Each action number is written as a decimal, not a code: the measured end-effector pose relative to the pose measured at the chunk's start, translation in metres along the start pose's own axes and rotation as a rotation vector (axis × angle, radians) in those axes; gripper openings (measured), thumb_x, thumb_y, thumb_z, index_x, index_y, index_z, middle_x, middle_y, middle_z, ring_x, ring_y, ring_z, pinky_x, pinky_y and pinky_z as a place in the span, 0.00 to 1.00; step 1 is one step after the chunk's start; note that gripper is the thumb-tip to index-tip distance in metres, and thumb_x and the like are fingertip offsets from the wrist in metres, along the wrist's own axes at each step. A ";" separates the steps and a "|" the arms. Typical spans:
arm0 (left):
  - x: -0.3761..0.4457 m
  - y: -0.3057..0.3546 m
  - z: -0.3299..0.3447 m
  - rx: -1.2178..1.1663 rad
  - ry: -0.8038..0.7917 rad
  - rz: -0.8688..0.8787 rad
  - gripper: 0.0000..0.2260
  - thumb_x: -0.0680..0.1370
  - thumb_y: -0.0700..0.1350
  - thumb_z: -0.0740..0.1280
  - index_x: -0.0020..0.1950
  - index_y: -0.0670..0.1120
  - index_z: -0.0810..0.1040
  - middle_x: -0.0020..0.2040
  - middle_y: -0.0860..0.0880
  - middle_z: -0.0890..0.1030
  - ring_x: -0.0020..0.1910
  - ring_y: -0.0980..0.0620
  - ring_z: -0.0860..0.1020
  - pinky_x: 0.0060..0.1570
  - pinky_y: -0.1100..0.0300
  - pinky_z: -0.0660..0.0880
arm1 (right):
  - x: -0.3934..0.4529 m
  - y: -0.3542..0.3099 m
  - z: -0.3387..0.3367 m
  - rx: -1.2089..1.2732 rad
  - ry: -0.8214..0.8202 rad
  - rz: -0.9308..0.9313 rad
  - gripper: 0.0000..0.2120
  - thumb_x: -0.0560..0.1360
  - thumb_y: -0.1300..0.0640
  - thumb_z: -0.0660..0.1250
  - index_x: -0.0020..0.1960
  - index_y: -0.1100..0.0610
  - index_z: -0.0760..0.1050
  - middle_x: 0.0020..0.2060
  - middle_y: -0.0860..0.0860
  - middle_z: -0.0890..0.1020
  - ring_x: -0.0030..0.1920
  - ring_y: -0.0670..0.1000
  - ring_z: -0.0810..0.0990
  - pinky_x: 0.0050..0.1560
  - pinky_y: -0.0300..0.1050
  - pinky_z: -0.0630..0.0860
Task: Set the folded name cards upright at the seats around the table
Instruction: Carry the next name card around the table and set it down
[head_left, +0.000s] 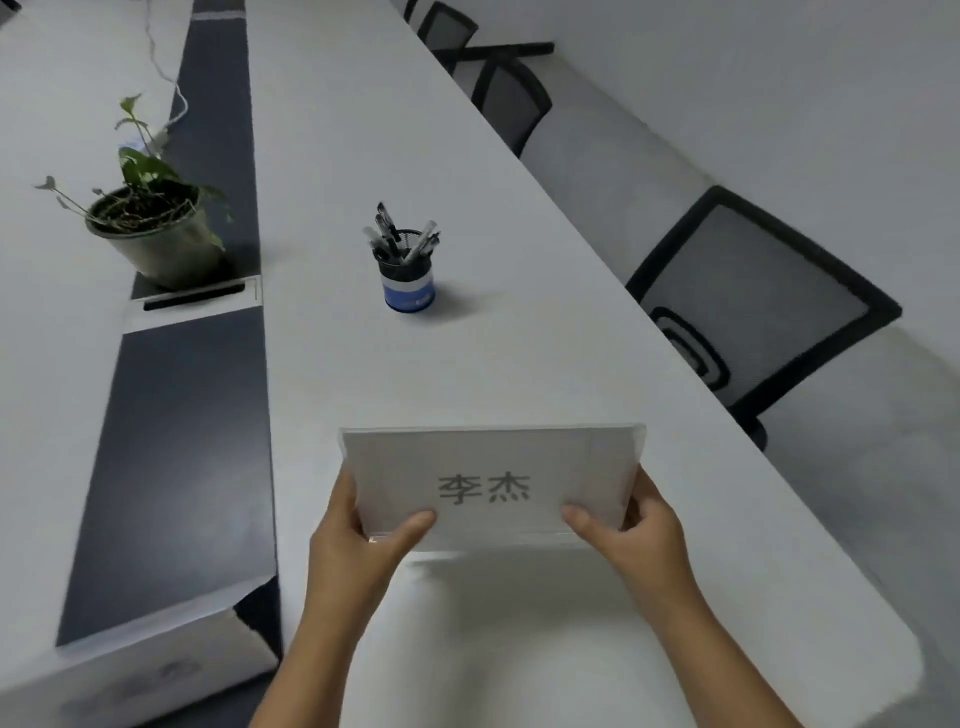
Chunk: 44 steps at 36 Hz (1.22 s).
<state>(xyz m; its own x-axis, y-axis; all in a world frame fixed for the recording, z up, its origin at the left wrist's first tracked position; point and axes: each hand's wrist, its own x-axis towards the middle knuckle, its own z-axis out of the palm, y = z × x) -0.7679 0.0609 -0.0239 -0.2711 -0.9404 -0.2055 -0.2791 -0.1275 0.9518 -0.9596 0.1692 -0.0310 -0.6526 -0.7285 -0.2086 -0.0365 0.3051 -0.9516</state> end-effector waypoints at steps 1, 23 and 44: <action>-0.009 0.001 0.015 0.009 -0.038 -0.002 0.26 0.66 0.36 0.73 0.57 0.58 0.69 0.47 0.60 0.78 0.46 0.61 0.77 0.45 0.62 0.73 | -0.009 0.006 -0.018 0.002 0.032 0.020 0.28 0.63 0.65 0.74 0.61 0.55 0.71 0.48 0.44 0.80 0.51 0.46 0.78 0.41 0.28 0.76; -0.158 0.060 0.425 0.129 -0.410 0.023 0.27 0.66 0.34 0.72 0.59 0.55 0.70 0.47 0.56 0.81 0.44 0.67 0.79 0.36 0.74 0.75 | -0.041 0.132 -0.450 0.125 0.319 0.129 0.35 0.55 0.49 0.76 0.61 0.53 0.72 0.48 0.45 0.81 0.45 0.40 0.80 0.36 0.28 0.75; -0.056 0.149 0.768 0.008 -0.452 0.004 0.28 0.58 0.47 0.73 0.53 0.68 0.70 0.48 0.69 0.79 0.46 0.67 0.78 0.43 0.62 0.78 | 0.202 0.145 -0.736 0.014 0.335 0.085 0.27 0.63 0.61 0.76 0.59 0.49 0.72 0.48 0.42 0.80 0.47 0.41 0.79 0.38 0.25 0.74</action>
<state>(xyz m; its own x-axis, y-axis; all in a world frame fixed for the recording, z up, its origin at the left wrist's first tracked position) -1.5017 0.3365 -0.0457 -0.6471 -0.7081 -0.2824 -0.2842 -0.1197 0.9513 -1.6537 0.5170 -0.0447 -0.8652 -0.4584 -0.2033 0.0373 0.3455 -0.9377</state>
